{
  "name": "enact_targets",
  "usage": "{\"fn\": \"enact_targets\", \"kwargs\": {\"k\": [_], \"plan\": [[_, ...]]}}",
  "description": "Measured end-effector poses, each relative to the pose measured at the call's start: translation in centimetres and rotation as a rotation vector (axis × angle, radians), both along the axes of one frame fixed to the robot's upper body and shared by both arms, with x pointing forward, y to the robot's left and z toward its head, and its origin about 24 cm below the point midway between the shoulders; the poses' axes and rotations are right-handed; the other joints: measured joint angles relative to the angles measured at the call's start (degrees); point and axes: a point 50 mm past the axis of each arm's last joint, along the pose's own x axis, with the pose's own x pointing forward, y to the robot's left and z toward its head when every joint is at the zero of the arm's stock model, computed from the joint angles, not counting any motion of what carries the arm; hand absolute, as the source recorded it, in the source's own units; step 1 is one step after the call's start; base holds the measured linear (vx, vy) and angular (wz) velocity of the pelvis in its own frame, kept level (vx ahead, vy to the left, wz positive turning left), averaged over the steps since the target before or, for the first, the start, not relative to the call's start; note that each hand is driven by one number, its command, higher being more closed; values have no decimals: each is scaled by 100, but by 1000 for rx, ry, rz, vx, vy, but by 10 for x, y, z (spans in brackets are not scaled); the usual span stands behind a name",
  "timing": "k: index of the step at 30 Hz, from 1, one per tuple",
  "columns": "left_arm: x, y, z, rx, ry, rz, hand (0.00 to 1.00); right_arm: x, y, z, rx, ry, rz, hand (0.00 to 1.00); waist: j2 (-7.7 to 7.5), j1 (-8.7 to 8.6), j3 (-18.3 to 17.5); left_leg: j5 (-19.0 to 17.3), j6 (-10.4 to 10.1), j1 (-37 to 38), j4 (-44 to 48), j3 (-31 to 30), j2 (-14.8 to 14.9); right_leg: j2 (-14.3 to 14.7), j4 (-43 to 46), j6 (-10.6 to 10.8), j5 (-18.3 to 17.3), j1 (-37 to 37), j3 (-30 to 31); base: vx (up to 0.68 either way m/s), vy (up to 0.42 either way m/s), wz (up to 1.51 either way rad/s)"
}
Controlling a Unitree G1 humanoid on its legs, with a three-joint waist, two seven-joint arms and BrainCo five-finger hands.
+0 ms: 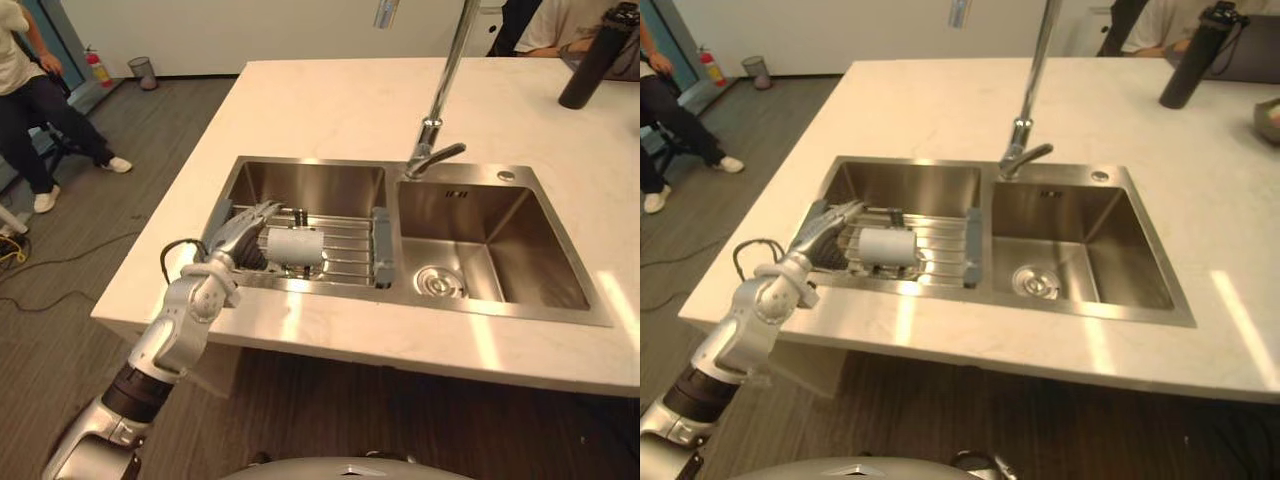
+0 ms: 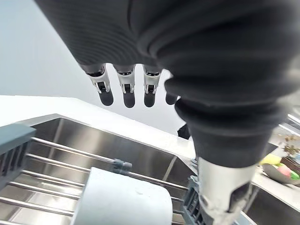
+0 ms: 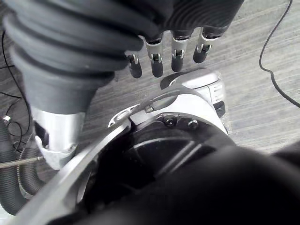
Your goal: Walk over to the sink, pick up the cup, carry it to the dishwasher, place the cup inside the dishwasher, then close the dishwasher door
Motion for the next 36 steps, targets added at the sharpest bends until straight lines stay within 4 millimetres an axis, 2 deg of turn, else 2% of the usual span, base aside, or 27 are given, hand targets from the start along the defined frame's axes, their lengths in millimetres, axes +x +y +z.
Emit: {"fn": "enact_targets", "kwargs": {"k": [4, 9, 11, 15, 19, 25, 30, 36], "plan": [[11, 2, 8, 36, 5, 3, 0, 2, 1, 0, -4, -1, 26, 0, -7, -77, 12, -31, 13, -4, -3, 187, -15, 1, -258, 83, 186, -19, 172, -96, 46, -29], [29, 21, 14, 147, 33, 74, 0, 1, 4, 1, 7, 8, 35, 0, -94, -258, 62, -38, 17, 4, -30, 353, -49, -28, -444, 108, 351, -22, 309, -32, 28, -15], [33, 23, 16, 169, 46, 82, 0, -1, 3, 2, 4, 12, 45, 0, -94, -265, 62, -53, 29, 16, -12, 425, -58, -30, -492, 141, 407, -26, 388, 42, 22, -18], [43, 32, 15, 212, 78, 124, 0, 0, 2, 3, 5, 14, 67, 0, -92, -335, 62, -60, 51, 46, -1, 496, -65, -35, -508, 110, 449, -23, 446, 61, 10, -11], [50, 39, 23, 236, 82, 148, 0, -2, 2, 4, 10, 14, 71, 0, -80, -405, 64, -97, 36, 71, 1, 574, -70, -33, -518, 111, 459, -28, 530, 67, 3, -10], [54, 37, 29, 255, 98, 144, 0, -4, 1, 4, 15, 2, 71, 0, 3, -465, 111, -117, 12, 75, 1, 573, -76, -40, -518, 112, 458, -52, 569, 14, 1, -4], [55, 40, 23, 271, 153, 154, 0, -9, -4, 6, -3, -15, 54, 0, 130, -512, 142, -124, 10, 75, 0, 572, -70, -39, -513, 115, 455, -62, 571, 0, 0, 0], [54, 36, 17, 297, 185, 139, 0, -9, -7, 6, -18, -35, 30, 0, 188, -547, 154, -125, 9, 31, 0, 579, -70, -40, -507, 115, 458, -122, 590, 0, 0, 0]]}}
